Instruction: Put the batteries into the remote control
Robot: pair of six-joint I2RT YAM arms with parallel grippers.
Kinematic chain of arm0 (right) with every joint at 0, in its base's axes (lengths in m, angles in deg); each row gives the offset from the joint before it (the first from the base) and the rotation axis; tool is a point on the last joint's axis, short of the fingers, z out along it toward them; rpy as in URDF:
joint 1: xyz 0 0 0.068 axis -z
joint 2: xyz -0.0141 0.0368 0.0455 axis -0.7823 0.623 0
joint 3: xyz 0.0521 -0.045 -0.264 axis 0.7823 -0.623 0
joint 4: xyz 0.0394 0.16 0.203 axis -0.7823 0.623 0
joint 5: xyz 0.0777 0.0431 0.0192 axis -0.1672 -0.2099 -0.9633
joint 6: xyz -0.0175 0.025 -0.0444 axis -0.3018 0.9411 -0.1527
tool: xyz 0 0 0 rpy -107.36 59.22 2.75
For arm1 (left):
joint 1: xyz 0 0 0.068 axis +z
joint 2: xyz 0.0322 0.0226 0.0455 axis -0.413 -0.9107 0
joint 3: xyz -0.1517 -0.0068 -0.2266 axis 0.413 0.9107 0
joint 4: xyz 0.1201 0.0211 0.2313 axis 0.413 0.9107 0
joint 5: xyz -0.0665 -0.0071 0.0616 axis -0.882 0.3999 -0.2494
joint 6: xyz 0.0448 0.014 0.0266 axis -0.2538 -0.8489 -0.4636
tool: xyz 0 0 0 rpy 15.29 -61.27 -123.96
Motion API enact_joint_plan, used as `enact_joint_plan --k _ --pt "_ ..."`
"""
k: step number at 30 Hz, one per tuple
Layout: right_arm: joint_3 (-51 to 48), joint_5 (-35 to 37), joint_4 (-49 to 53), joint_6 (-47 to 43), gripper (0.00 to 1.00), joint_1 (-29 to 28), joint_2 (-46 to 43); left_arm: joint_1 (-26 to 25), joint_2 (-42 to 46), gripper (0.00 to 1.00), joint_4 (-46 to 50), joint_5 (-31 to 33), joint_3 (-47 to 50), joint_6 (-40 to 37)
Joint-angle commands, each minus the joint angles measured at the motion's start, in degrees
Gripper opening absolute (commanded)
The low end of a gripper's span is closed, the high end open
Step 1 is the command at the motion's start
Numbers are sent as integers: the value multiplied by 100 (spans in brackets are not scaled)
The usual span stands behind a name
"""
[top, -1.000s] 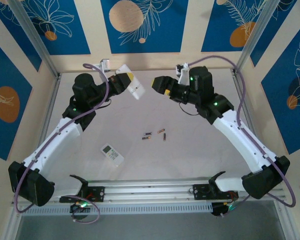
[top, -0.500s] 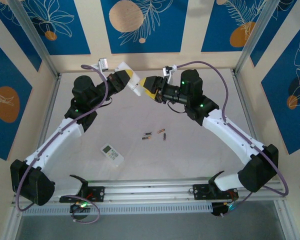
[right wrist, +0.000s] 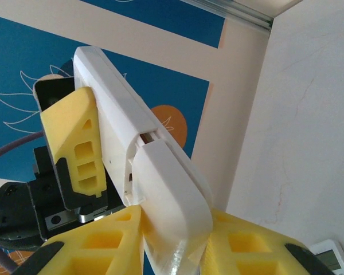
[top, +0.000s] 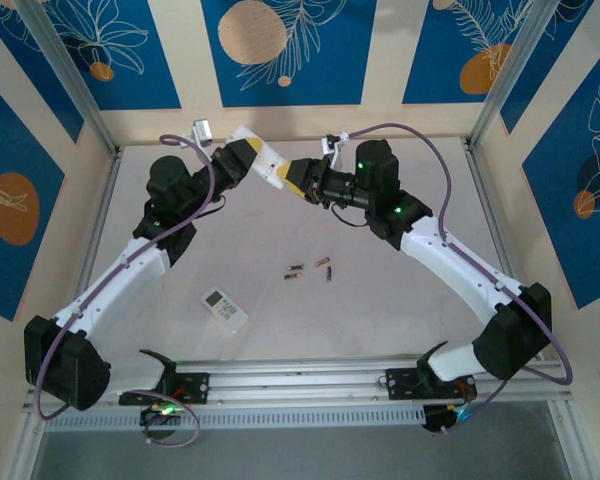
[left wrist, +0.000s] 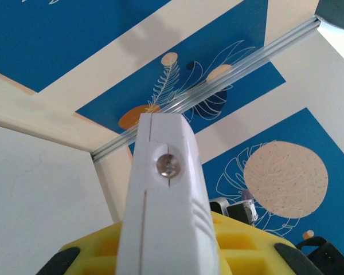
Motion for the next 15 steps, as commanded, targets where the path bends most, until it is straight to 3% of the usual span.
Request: enact_joint_plan --k 1,6,15 --pt "-136 21 232 -182 28 63 -221 321 -7 6 -632 446 88 261" --pt "-191 -21 223 -208 25 75 -269 369 -177 5 -855 268 65 389" --pt "-272 -67 315 -401 18 88 -394 410 -87 5 -496 462 131 -55"
